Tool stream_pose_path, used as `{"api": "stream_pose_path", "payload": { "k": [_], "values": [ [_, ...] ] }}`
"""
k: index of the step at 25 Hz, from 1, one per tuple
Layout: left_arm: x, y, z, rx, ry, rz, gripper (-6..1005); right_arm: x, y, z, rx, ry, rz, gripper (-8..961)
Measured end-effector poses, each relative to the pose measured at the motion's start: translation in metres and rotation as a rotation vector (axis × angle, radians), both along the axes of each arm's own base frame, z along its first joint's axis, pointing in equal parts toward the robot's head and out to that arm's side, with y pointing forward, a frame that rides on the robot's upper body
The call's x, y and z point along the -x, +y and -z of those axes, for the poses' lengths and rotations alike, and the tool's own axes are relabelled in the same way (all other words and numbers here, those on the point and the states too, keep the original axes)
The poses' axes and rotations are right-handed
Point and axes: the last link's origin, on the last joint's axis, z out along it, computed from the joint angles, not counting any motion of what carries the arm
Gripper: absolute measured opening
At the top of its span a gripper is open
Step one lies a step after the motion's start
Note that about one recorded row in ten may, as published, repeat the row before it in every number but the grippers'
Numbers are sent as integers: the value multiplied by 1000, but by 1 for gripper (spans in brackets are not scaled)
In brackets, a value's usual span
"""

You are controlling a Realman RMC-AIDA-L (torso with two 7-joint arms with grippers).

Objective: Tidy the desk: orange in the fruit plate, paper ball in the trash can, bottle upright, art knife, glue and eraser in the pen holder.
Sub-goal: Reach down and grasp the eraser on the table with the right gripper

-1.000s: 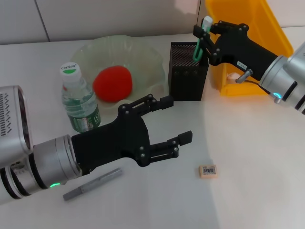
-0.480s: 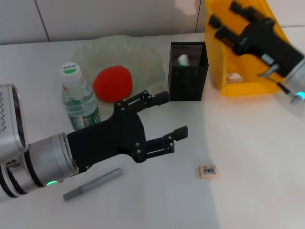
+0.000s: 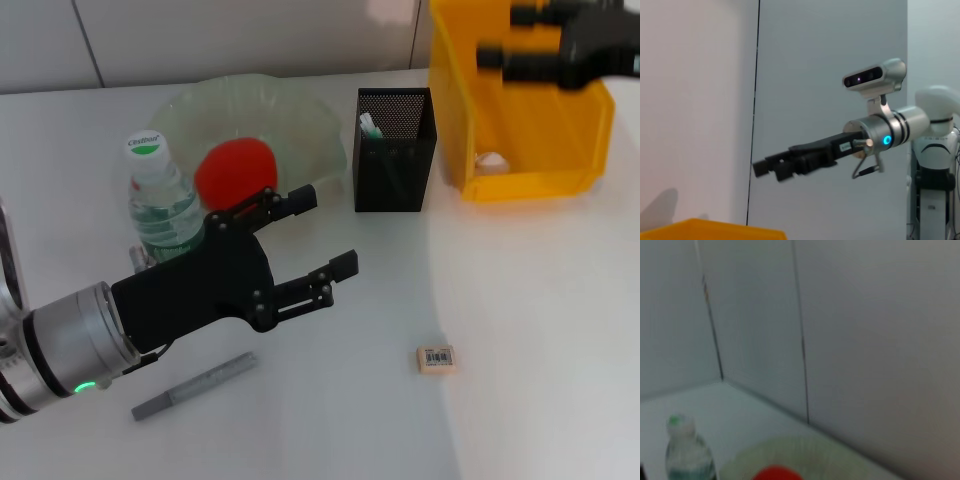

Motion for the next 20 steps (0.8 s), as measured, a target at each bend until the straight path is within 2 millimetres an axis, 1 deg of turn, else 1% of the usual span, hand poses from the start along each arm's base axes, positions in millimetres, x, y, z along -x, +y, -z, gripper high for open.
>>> {"api": "stream_pose_path", "payload": {
  "k": [1, 3, 4, 5, 6, 7, 8, 9, 10, 11, 16, 17, 18, 19, 20],
  "values": [
    [0, 0, 0, 0, 0, 0, 800, 0, 0, 0, 0, 0, 0, 759],
    [2, 0, -1, -3, 0, -4, 800, 11, -11, -1, 89, -160, 33, 759],
    [2, 0, -2, -3, 1, -6, 800, 18, -17, -1, 137, -231, 49, 759],
    [4, -1, -2, -1, 2, -9, 800, 32, -26, -2, 231, -348, 85, 759],
    [4, -1, -2, -1, 2, -9, 800, 32, -26, -2, 231, -348, 85, 759],
    [5, -2, -2, -1, 4, -11, 800, 42, -32, -1, 331, -426, 106, 759],
    [5, -2, -2, -1, 4, -11, 800, 42, -32, -1, 331, -426, 106, 759],
    [5, -2, -2, -1, 4, -11, 800, 47, -35, 1, 380, -459, 112, 759],
    [6, -2, -2, -3, 4, -13, 800, 54, -37, 7, 459, -508, 107, 759],
    [6, -2, -2, -3, 4, -13, 800, 54, -37, 7, 459, -508, 107, 760],
    [6, -2, -3, -7, 2, -16, 800, 60, -42, 40, 615, -662, 47, 760],
    [6, -2, -3, -6, 2, -16, 800, 61, -45, 53, 672, -710, 21, 760],
    [6, -2, -3, -6, 2, -16, 800, 61, -45, 53, 672, -710, 21, 760],
    [6, -2, -3, -6, 2, -16, 800, 60, -45, 59, 695, -729, 15, 760],
    [6, -3, -2, -4, 2, -14, 800, 60, -44, 70, 714, -754, 3, 760]
  ]
}}
